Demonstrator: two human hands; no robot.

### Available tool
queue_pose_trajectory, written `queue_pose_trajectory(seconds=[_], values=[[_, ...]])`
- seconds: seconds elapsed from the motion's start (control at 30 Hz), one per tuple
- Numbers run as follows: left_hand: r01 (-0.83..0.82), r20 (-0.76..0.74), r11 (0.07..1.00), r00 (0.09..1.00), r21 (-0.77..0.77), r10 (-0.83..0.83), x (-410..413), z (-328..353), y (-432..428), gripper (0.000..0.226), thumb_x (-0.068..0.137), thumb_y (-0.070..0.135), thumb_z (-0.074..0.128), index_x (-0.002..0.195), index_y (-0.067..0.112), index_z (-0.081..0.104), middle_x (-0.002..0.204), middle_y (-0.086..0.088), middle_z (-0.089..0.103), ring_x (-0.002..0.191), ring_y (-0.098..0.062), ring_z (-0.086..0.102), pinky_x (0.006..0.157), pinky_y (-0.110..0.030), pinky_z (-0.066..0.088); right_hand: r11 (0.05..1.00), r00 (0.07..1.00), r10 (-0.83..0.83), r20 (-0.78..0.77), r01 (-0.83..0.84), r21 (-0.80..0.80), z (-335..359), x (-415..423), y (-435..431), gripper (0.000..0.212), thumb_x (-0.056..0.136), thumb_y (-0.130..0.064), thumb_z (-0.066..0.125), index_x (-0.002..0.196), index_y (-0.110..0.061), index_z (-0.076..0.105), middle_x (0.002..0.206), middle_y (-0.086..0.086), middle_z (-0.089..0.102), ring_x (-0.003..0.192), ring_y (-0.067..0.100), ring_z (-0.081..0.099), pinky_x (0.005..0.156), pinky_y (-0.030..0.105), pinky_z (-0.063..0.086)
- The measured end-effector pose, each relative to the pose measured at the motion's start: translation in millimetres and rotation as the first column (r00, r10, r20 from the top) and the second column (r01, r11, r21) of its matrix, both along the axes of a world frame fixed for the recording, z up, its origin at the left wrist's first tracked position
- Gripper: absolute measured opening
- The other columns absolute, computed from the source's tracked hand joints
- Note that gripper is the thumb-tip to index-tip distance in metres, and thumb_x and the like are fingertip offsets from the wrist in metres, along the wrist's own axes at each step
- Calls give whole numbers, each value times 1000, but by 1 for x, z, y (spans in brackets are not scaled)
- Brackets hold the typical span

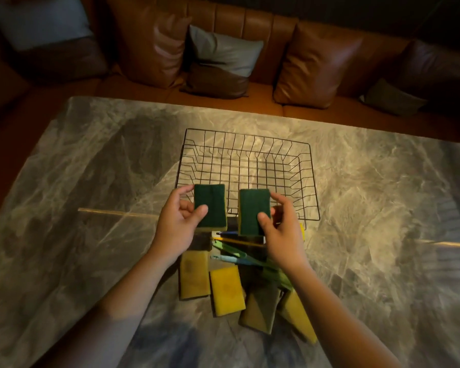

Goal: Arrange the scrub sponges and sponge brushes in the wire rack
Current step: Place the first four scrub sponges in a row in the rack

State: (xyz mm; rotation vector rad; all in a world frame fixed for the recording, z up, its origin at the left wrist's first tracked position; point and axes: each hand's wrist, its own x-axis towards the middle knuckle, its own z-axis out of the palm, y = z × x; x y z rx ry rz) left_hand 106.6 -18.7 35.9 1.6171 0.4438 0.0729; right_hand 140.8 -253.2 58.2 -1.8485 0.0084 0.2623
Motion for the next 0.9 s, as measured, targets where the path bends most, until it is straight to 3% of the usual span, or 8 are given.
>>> queue_pose_trajectory(seconds=[0.1, 0.17, 0.27, 0.4, 0.53, 0.67, 0.77, 0.9], values=[[0, 30, 1000, 1000, -17, 1, 52, -3, -2, 49, 92, 14, 71, 133, 29, 51, 80, 13, 68, 78, -6, 70, 69, -23, 58, 999, 998, -51, 29, 51, -14, -4, 46, 4, 43, 101, -10, 58, 137, -27, 43, 100, -24, 70, 95, -3, 70, 70, 17, 58], [-18, 5, 999, 1000, -29, 19, 87, -12, -4, 48, 93, 12, 70, 134, 28, 51, 82, 7, 68, 80, -11, 72, 69, -26, 59, 995, 996, -89, 30, 91, -38, -11, 76, 9, 44, 100, -11, 59, 140, -23, 43, 95, -11, 69, 91, -5, 69, 67, 16, 58], [-24, -71, 999, 997, -21, 23, 128, -32, -7, 46, 95, 11, 68, 135, 25, 51, 83, -4, 66, 74, -8, 73, 60, -17, 55, 990, 994, -106, 30, 108, -92, -24, 117, 15, 45, 100, -12, 60, 141, -21, 42, 96, -13, 65, 85, -8, 68, 62, 14, 56], [-45, -151, 999, 988, -4, 44, 160, -61, -9, 42, 97, 11, 65, 135, 23, 50, 83, -5, 65, 71, -9, 71, 55, -14, 51, 987, 994, -102, -48, 95, -129, -49, 154, 22, 46, 101, -13, 59, 142, -21, 40, 102, -9, 61, 86, 10, 69, 61, 15, 57], [-52, -203, 999, 978, -8, 49, 177, -85, -9, 42, 98, 11, 63, 136, 24, 50, 94, -8, 69, 83, -14, 72, 64, -23, 57, 988, 991, -75, -113, 58, -145, -75, 172, 27, 46, 101, -12, 59, 142, -22, 40, 102, -6, 61, 82, 6, 71, 58, 15, 56], [-45, -184, 999, 982, 29, 50, 186, -102, -9, 43, 98, 10, 62, 137, 26, 51, 85, 1, 66, 75, -7, 71, 64, -20, 58, 993, 987, -68, -147, 53, -108, -93, 180, 32, 47, 100, -10, 60, 142, -20, 41, 102, 2, 63, 85, 11, 71, 63, 19, 59], [-26, -186, 993, 981, 119, 48, 187, -106, -9, 47, 98, 12, 61, 141, 26, 49, 83, 0, 64, 80, -11, 68, 80, -39, 61, 996, 983, -69, -170, 57, -74, -100, 185, 37, 48, 100, -9, 59, 144, -18, 40, 107, 9, 64, 94, 18, 71, 73, 30, 63], [38, -164, 939, 986, 341, 20, 177, -93, -14, 53, 100, 18, 59, 150, 19, 41, 121, -10, 60, 102, -15, 61, 97, -38, 54, 997, 985, -61, -164, 55, -45, -103, 186, 43, 48, 100, -8, 59, 143, -17, 40, 104, 2, 63, 98, 19, 71, 79, 35, 63]])
